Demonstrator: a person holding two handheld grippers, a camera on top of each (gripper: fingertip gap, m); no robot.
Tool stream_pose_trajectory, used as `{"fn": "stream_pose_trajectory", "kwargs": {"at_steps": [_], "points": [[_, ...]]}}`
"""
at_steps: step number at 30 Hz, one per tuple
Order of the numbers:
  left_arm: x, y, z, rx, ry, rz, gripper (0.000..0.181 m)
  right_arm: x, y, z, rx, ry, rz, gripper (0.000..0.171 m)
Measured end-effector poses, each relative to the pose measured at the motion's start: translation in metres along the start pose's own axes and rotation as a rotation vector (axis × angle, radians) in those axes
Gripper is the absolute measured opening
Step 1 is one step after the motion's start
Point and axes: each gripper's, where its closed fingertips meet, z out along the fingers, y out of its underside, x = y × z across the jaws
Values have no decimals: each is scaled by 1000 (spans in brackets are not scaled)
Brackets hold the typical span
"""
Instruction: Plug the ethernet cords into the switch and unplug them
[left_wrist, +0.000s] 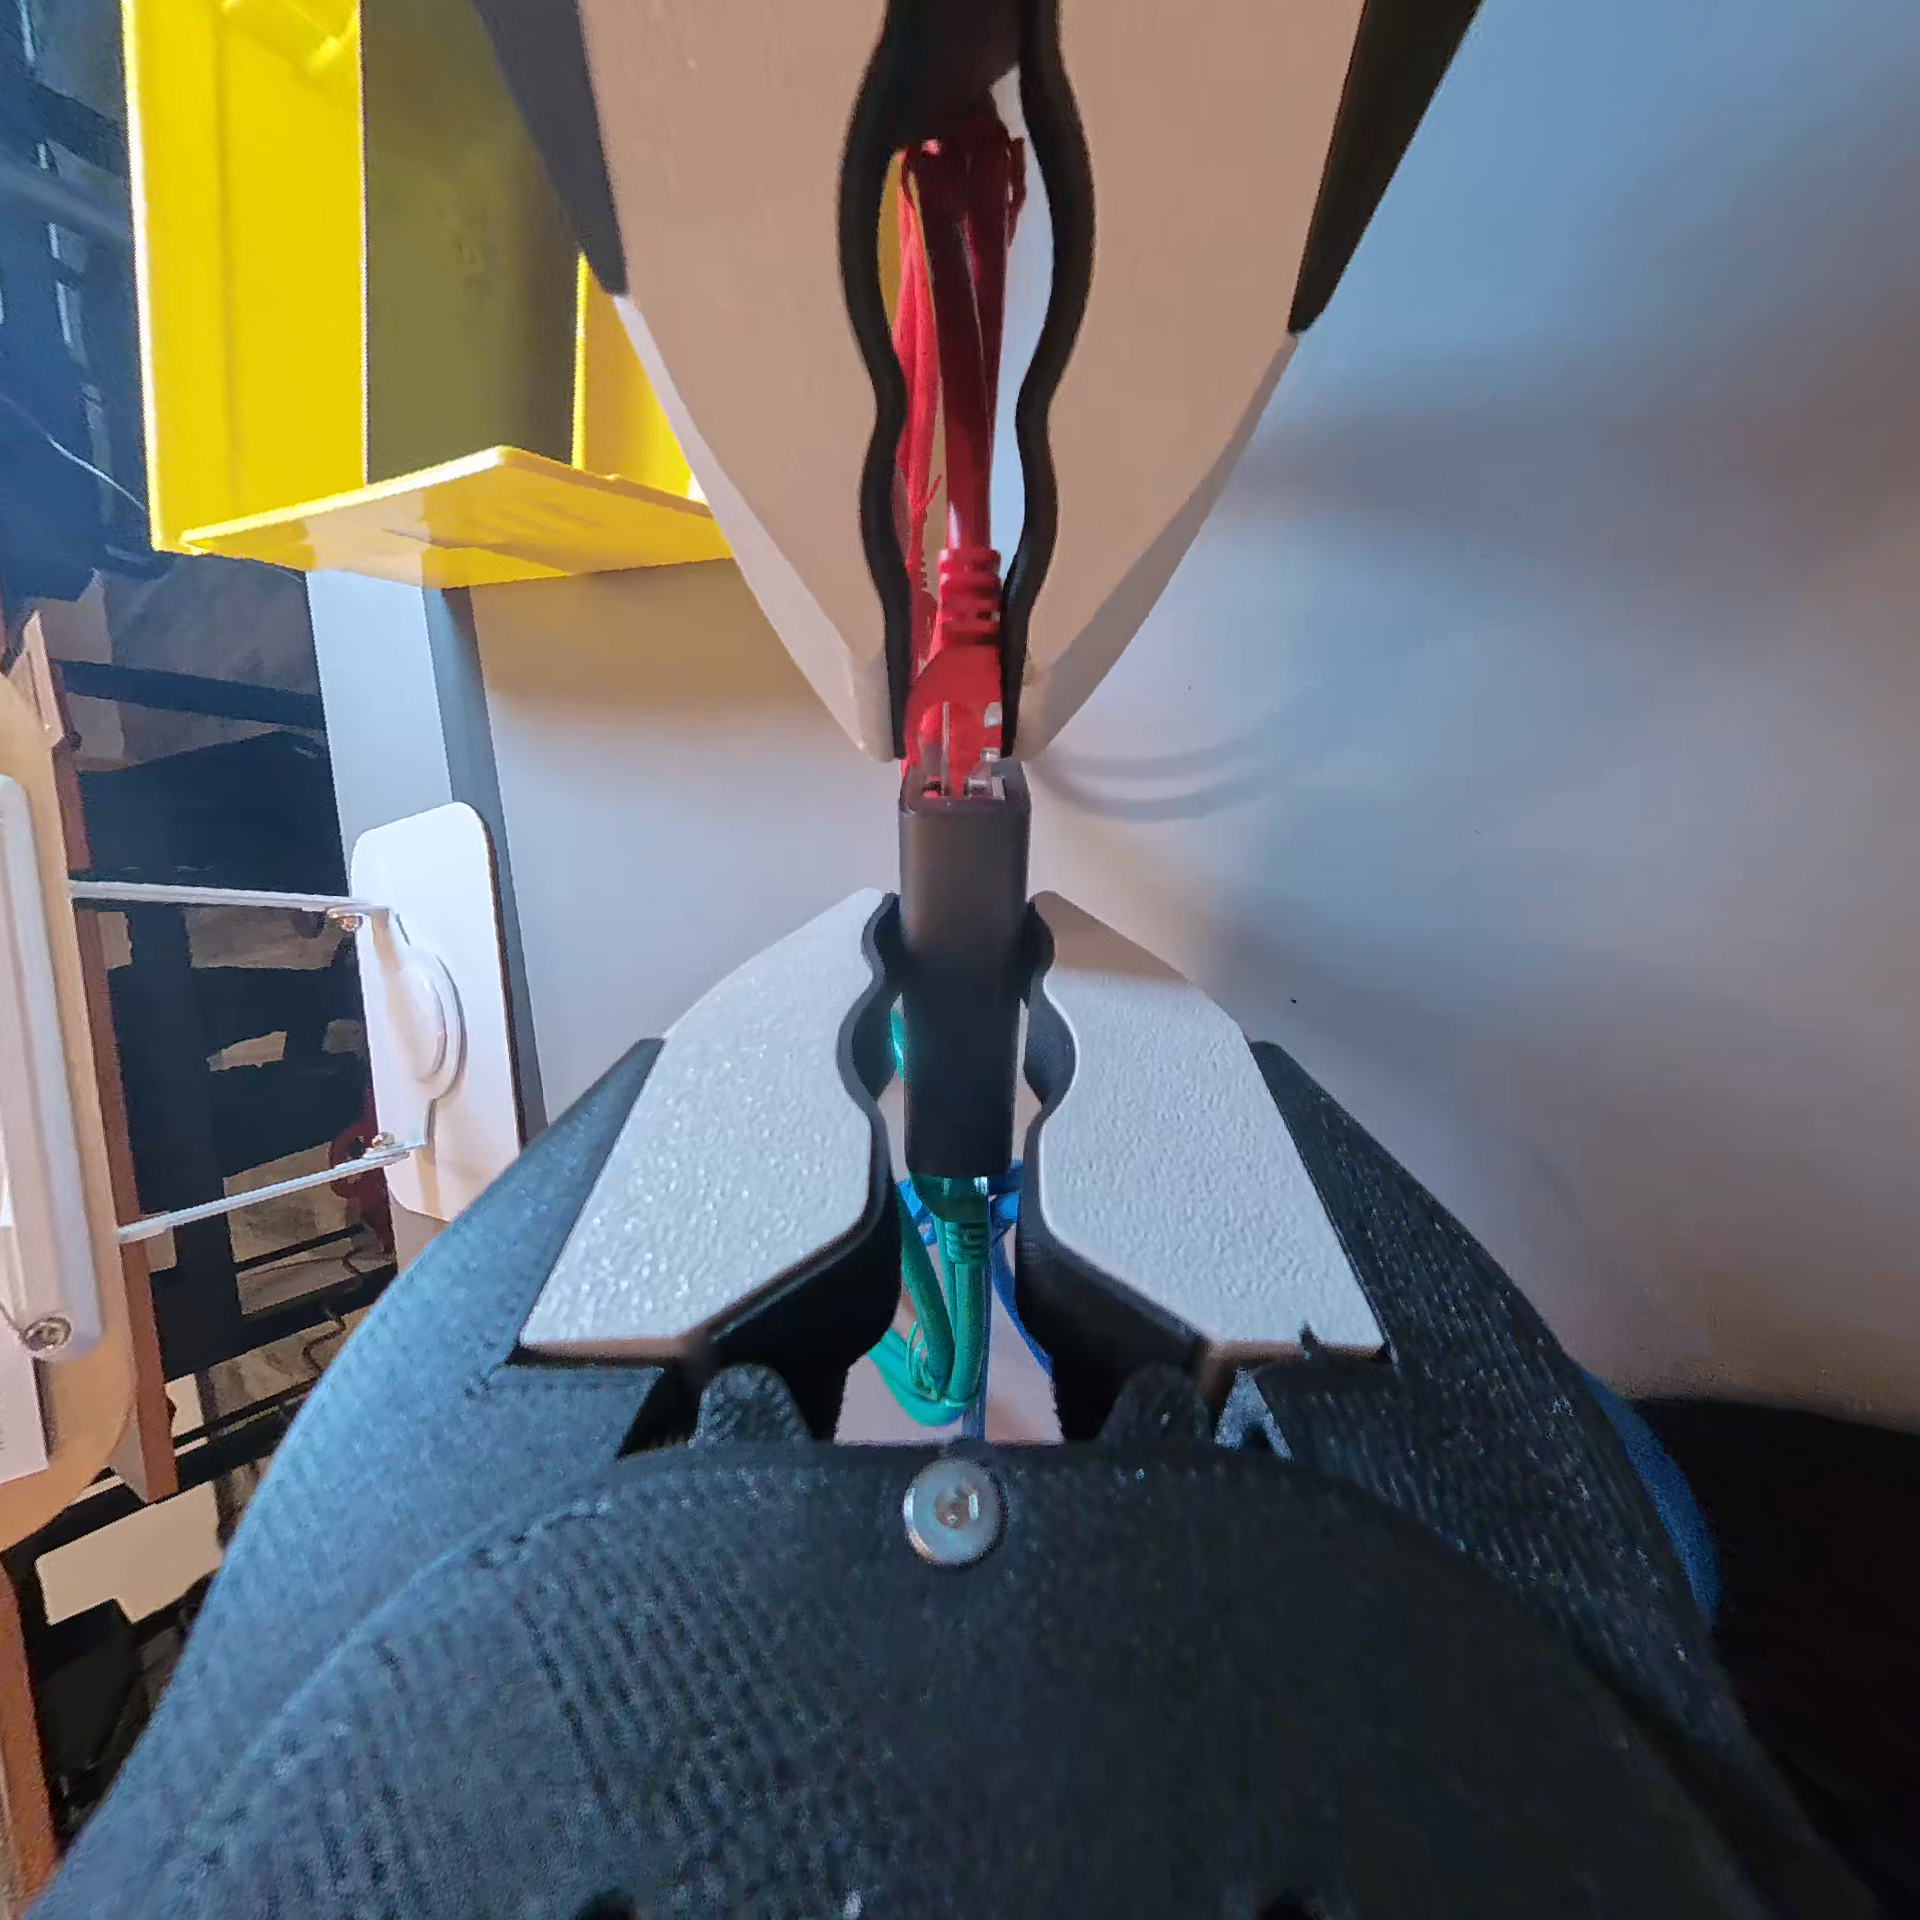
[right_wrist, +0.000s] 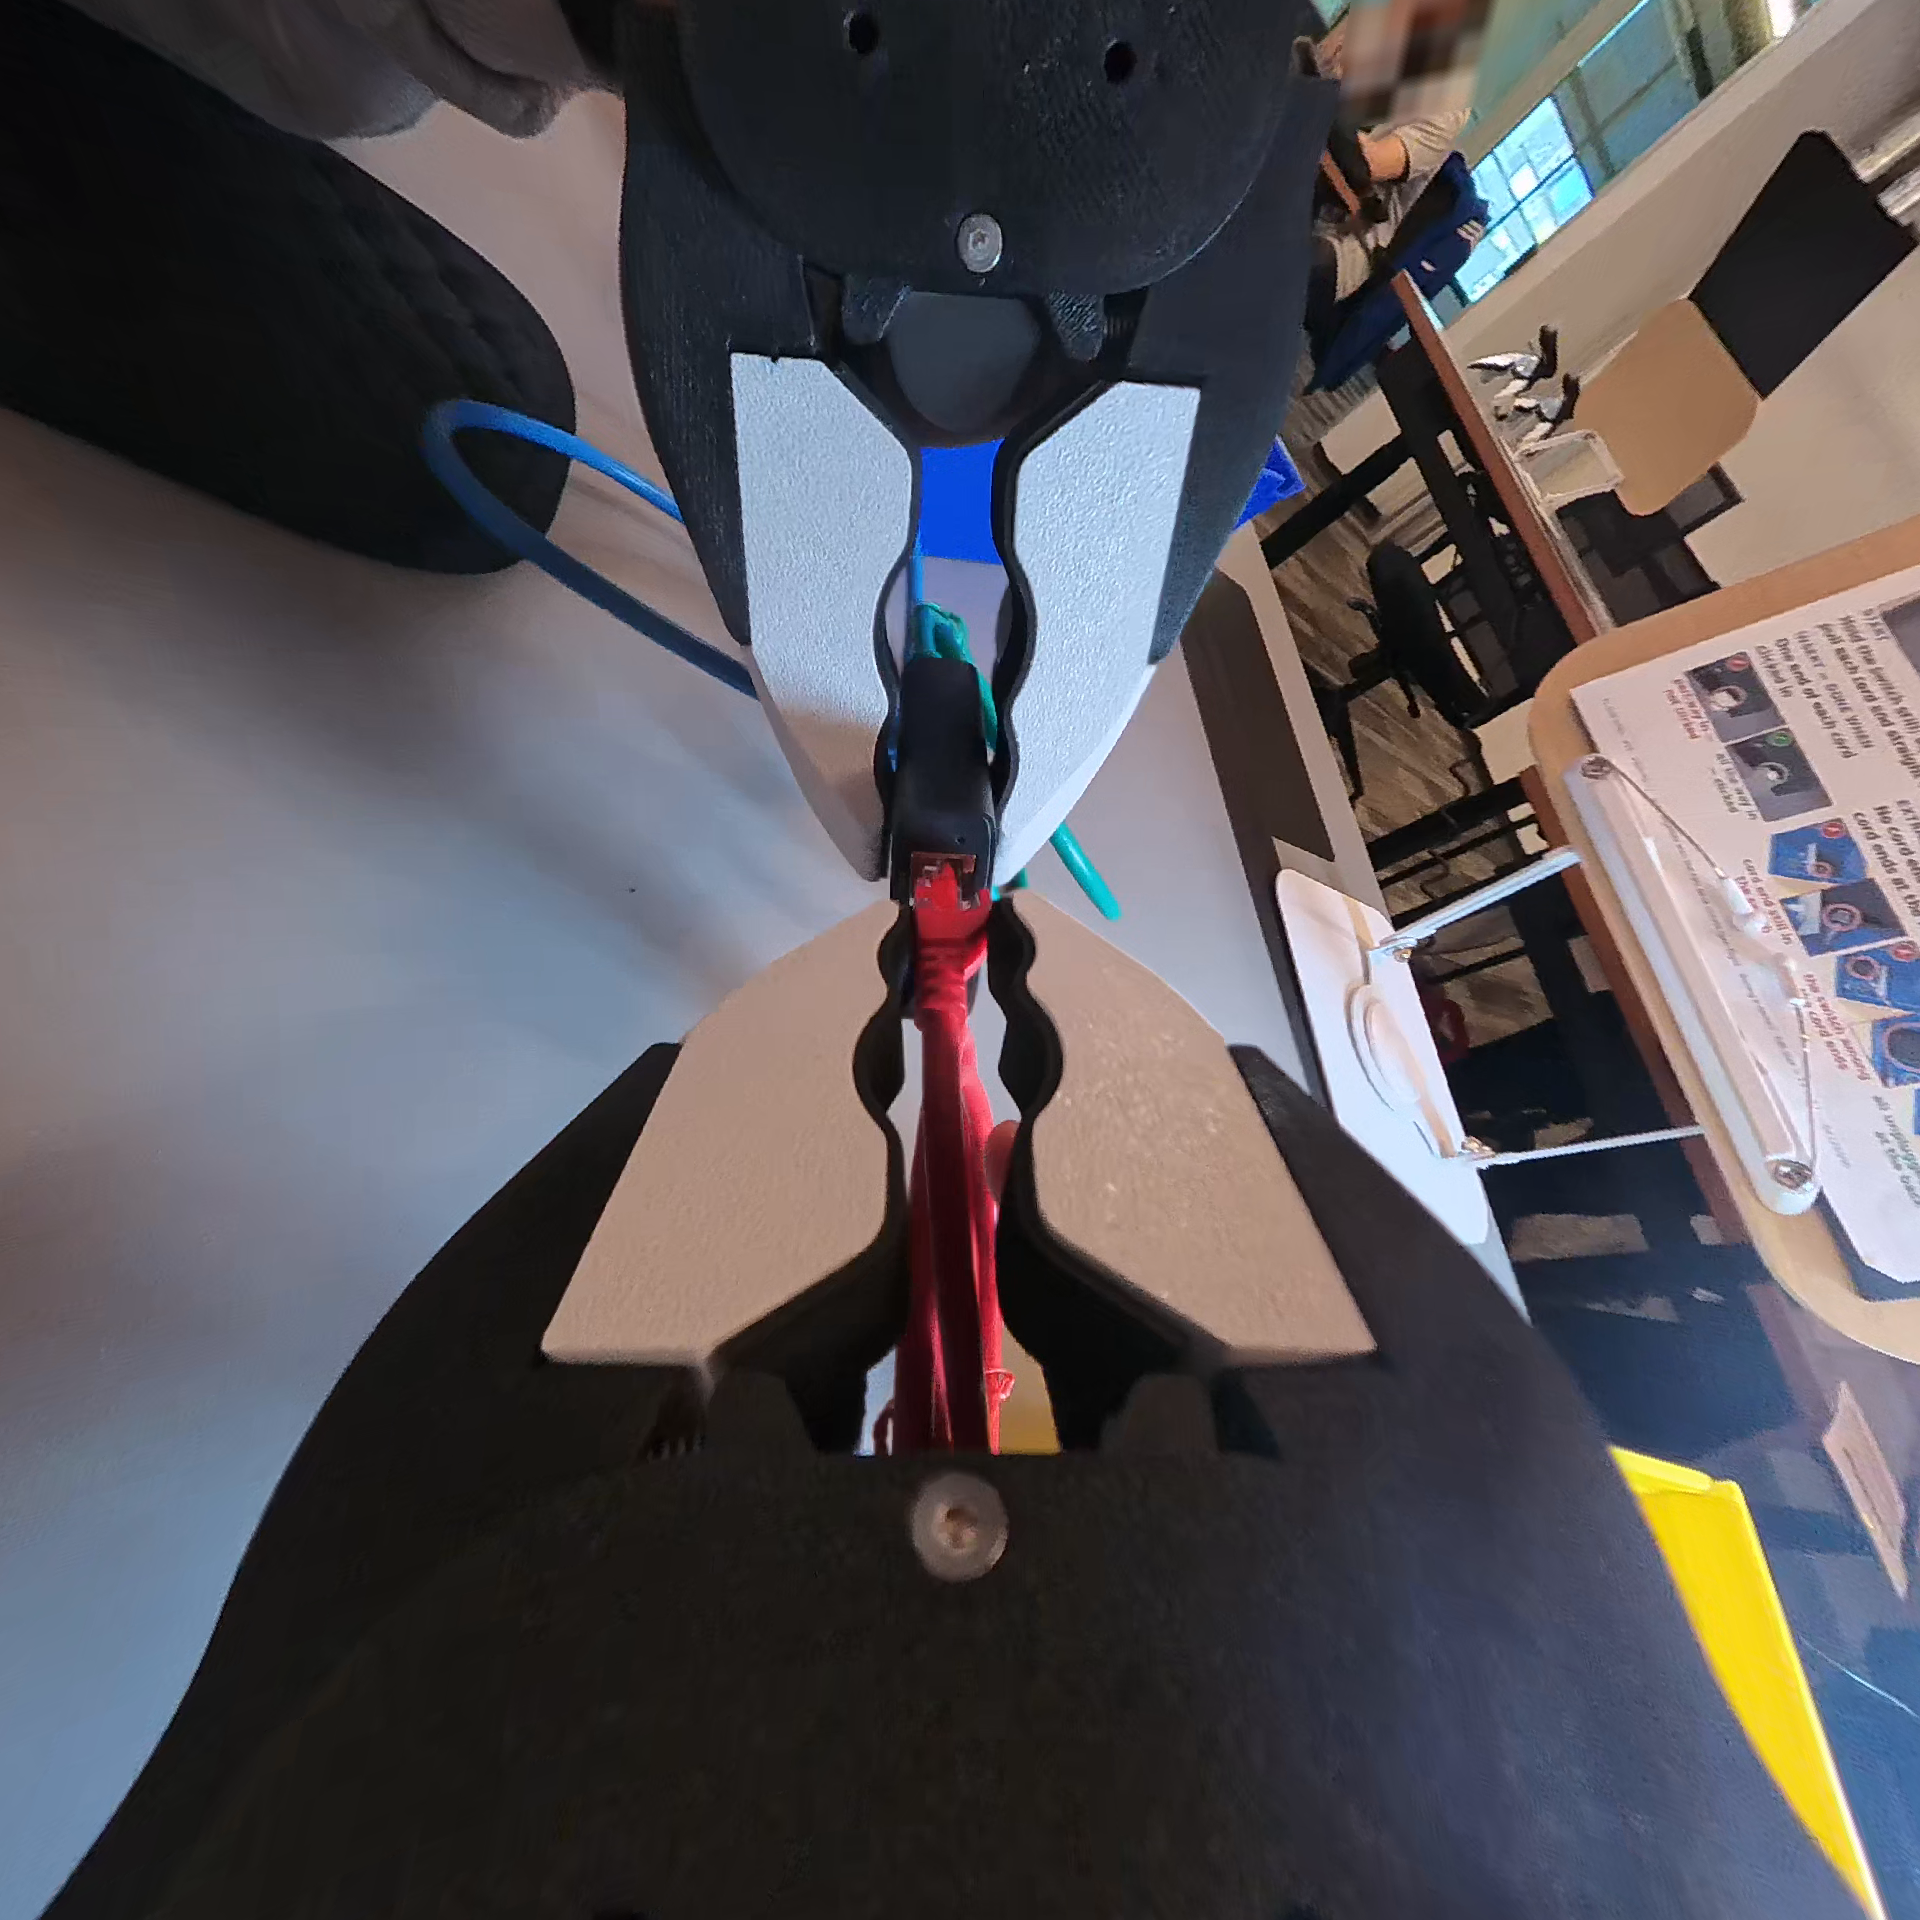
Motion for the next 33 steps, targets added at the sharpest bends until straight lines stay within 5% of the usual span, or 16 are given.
{"fn": "stream_pose_trajectory", "kwargs": {"at_steps": [1, 9, 17, 27, 30, 33], "points": [[2, 1, 1, -9, 3, 16, 21, -2, 0, 0, -3, -15, -4, 13], [19, 7, 11, -66, 58, 77, 21, -24, 6, 5, -52, -149, -53, 13], [44, -2, 11, 52, 174, -6, 22, -45, 4, -6, -97, -361, -61, 14], [52, -13, 6, 92, 162, 12, 23, -54, -2, -20, -175, -412, -123, 14], [13, 47, 16, -118, -27, -44, 22, -90, -36, -44, -22, -626, 3, 13], [18, 25, -17, 80, -8, -110, 21, -59, -27, -51, -64, -404, -65, 13]]}}
